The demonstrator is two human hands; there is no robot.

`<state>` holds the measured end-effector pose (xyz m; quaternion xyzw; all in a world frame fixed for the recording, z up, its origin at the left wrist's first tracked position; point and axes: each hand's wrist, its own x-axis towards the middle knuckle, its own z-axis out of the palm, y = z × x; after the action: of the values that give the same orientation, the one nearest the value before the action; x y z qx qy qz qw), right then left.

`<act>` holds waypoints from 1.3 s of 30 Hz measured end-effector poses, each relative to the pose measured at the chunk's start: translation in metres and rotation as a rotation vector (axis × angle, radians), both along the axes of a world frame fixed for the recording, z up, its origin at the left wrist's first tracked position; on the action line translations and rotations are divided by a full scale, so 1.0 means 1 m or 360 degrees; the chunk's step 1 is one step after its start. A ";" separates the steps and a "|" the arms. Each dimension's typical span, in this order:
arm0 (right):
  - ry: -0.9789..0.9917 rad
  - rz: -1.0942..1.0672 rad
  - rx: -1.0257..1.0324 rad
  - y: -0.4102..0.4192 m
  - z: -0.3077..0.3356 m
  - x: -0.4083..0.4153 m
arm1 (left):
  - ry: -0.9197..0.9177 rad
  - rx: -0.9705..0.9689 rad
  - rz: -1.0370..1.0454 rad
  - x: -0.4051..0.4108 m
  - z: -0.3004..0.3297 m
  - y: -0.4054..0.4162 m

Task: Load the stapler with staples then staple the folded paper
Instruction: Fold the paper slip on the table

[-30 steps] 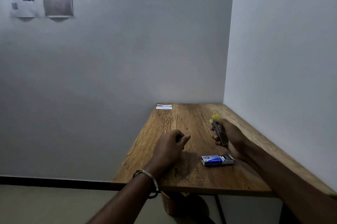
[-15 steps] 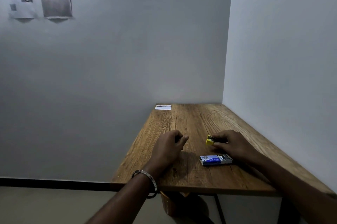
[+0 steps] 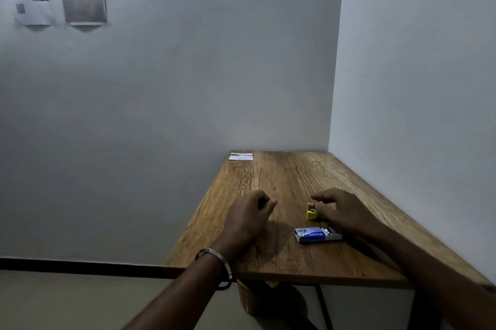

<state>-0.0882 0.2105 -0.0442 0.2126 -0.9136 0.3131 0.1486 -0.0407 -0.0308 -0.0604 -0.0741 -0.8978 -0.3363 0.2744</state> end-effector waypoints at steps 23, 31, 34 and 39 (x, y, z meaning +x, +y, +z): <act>-0.0053 0.0258 0.0608 -0.097 0.034 -0.093 | -0.0479 -0.0750 0.0165 -0.106 0.028 -0.080; 0.0013 0.0260 0.0683 -0.139 0.043 -0.166 | -0.0457 -0.0880 0.0218 -0.179 0.025 -0.104; 0.0034 0.0302 0.0707 -0.154 0.042 -0.193 | -0.0432 -0.0898 0.0236 -0.208 0.023 -0.114; 0.0087 0.0319 0.0806 -0.181 0.037 -0.235 | -0.0402 -0.0985 0.0277 -0.249 0.022 -0.130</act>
<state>-0.3235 0.0299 -0.0071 0.3406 -0.9329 0.0819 0.0835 -0.2901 -0.1607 -0.0388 -0.0347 -0.9871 -0.0299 0.1532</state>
